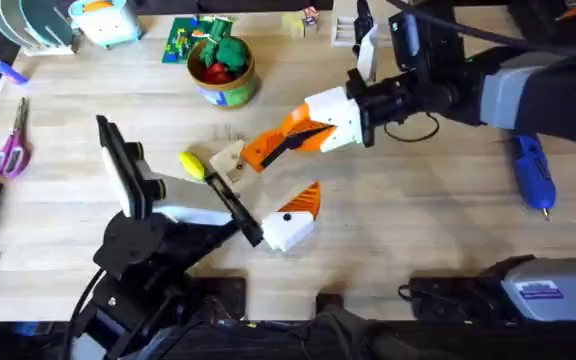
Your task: Pick up the gripper from the table and insert it into the empty holder that is missing its gripper. Then pick up a screw, insert it into the mounting hole, and use the screwdriver to tighten it. Finally, clean up the table by picking up the vegetable and placing it into the bucket.
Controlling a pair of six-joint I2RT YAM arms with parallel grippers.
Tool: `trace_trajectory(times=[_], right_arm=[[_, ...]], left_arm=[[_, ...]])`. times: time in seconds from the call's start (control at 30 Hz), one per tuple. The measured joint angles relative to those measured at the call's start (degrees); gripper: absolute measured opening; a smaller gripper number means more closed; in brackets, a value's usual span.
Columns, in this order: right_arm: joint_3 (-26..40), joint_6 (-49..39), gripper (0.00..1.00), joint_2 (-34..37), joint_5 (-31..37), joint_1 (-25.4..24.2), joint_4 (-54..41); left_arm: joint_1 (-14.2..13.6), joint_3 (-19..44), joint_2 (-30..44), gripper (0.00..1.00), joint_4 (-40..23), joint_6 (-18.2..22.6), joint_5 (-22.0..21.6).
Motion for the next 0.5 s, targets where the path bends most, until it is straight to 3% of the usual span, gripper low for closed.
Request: trace_trajectory(times=[0.5], right_arm=[[0.0,1.1,0.010,0.2,4.2,1.5,0.8]], left_arm=[[0.0,0.0,0.0,0.993,0.0,-0.1,-0.5]])
